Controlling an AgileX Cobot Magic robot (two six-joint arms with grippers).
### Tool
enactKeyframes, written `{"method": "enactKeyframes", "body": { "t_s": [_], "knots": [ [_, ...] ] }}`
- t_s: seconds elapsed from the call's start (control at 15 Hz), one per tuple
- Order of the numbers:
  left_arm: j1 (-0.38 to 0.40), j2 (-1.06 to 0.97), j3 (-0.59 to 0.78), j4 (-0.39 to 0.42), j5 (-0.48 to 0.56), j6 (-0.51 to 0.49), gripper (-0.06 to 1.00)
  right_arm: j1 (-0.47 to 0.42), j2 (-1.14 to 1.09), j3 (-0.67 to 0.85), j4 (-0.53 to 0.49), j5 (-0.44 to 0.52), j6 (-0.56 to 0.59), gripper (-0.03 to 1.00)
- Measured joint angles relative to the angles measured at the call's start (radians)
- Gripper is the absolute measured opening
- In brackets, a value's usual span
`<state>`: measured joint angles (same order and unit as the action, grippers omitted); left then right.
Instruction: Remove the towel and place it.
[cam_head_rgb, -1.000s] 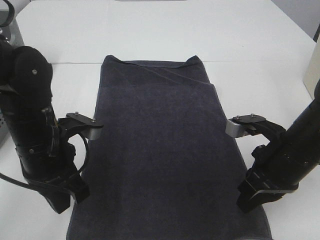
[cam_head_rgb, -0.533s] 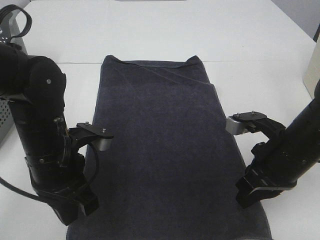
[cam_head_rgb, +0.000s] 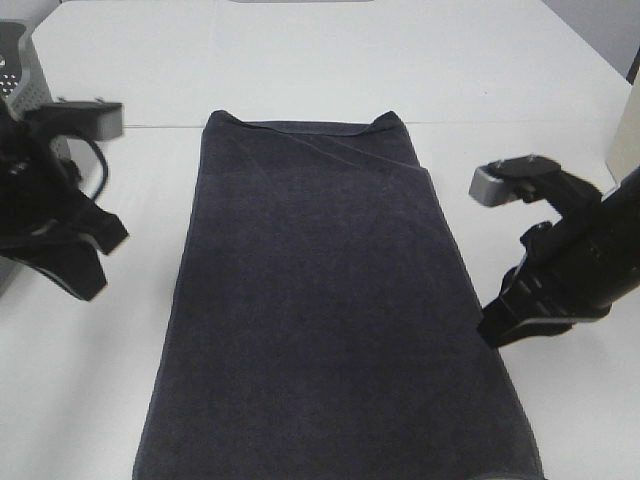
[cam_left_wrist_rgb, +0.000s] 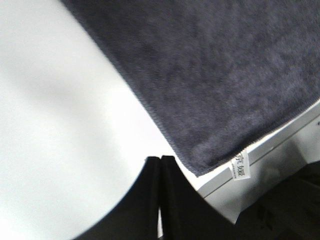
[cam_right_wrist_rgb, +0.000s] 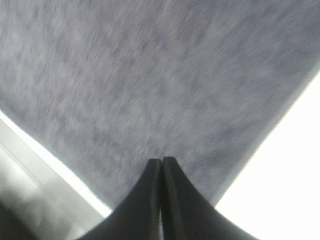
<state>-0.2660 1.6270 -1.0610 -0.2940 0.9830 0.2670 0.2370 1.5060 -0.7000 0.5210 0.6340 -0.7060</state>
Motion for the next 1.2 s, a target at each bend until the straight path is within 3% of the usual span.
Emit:
{"method": "enactKeyframes", "body": {
  "t_s": [0.13, 0.27, 0.33, 0.47, 0.6, 0.73, 0.8, 1.13, 1.2],
  "knots": [
    [0.14, -0.056, 0.0, 0.0, -0.042, -0.023, 0.0, -0.091, -0.038, -0.085, -0.022, 0.018, 0.131, 0.01],
    [0.226, -0.126, 0.0, 0.016, -0.051, -0.037, 0.0, -0.221, -0.069, -0.204, -0.031, 0.149, 0.18, 0.01],
    [0.255, -0.181, 0.0, 0.04, -0.055, -0.041, 0.0, -0.266, -0.097, -0.247, -0.038, 0.229, 0.184, 0.01],
    [0.282, -0.269, 0.0, 0.084, -0.07, -0.056, 0.0, -0.318, -0.159, -0.275, -0.075, 0.298, 0.216, 0.01],
    [0.289, -0.43, 0.008, 0.169, -0.069, -0.121, 0.0, -0.349, -0.303, -0.271, -0.255, 0.394, 0.333, 0.01],
    [0.289, -0.57, 0.062, 0.205, -0.082, -0.168, 0.0, -0.349, -0.412, -0.227, -0.354, 0.425, 0.398, 0.01],
    [0.289, -0.725, 0.163, 0.229, -0.116, -0.219, 0.0, -0.349, -0.51, -0.176, -0.394, 0.423, 0.433, 0.01],
    [0.289, -1.194, 0.465, 0.239, -0.119, -0.301, 0.0, -0.351, -0.942, 0.098, -0.416, 0.411, 0.489, 0.01],
    [0.289, -1.37, 0.531, 0.24, -0.117, -0.303, 0.0, -0.351, -1.083, 0.172, -0.416, 0.437, 0.513, 0.01]
  ]
}}
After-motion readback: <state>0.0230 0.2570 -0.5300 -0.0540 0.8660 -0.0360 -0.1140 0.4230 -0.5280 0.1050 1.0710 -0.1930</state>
